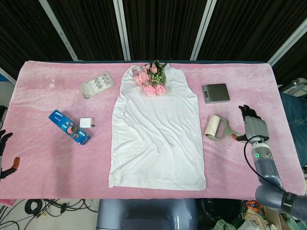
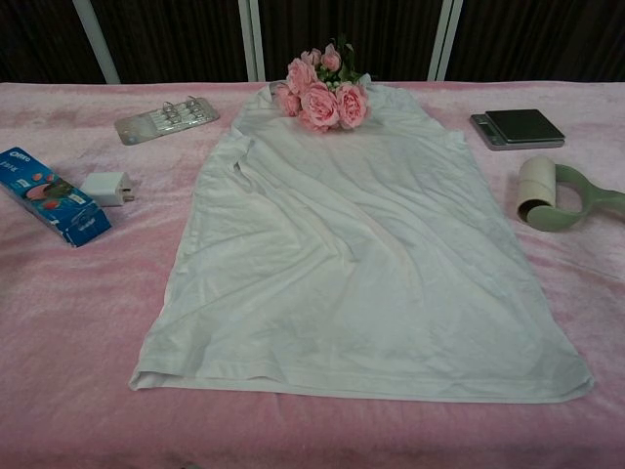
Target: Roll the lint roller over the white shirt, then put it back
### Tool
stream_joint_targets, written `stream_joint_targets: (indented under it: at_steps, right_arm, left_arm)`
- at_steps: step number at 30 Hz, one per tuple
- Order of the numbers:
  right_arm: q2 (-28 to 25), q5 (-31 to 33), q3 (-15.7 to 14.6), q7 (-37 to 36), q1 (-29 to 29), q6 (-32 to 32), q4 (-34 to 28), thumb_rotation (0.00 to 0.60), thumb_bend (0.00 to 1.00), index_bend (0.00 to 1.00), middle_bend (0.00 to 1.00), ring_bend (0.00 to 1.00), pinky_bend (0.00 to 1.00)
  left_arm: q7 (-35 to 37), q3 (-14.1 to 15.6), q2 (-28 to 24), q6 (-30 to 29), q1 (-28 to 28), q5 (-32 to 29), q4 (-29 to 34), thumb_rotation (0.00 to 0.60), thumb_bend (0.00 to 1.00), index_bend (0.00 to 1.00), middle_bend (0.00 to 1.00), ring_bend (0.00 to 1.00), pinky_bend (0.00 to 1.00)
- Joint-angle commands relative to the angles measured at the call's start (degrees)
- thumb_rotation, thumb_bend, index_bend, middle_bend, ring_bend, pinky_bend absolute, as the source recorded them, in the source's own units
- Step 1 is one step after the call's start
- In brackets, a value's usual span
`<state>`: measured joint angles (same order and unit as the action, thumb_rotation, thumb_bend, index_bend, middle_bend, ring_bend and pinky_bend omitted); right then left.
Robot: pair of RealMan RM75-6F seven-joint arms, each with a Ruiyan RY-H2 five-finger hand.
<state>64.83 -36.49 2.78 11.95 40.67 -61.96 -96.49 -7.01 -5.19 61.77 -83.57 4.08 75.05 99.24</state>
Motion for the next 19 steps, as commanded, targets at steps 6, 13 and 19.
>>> stream_joint_targets:
  at_steps: [6,13,19]
  right_arm:
    - [5.5,-40.7,-12.2,-8.4,-23.7,-32.7,1.5,0.600,0.14,0.00,0.00,0.03,0.17]
    - [8.7,-47.3,-13.3,-2.6,-27.3,-34.9,6.5,0.600,0.14,0.00,0.00,0.03,0.17]
    - [9.2,-49.3,-12.2,-1.8,-28.3,-35.8,5.4,0.600,0.14,0.00,0.00,0.03,0.17]
  left_arm:
    - [0.4,-0.1,0.0,-0.8,-0.2,0.6,-0.1,0.600,0.39,0.14,0.06,0.04,0.24]
    - [1.1,-0.2,-0.2,-1.0,-0.1,1.4,-0.5,0.600,0.39,0.14,0.06,0.04,0.19]
    - [1.1,0.0,-0.3,-0.6,0.1,1.9,-0.9,0.600,0.39,0.14,0.06,0.04,0.17]
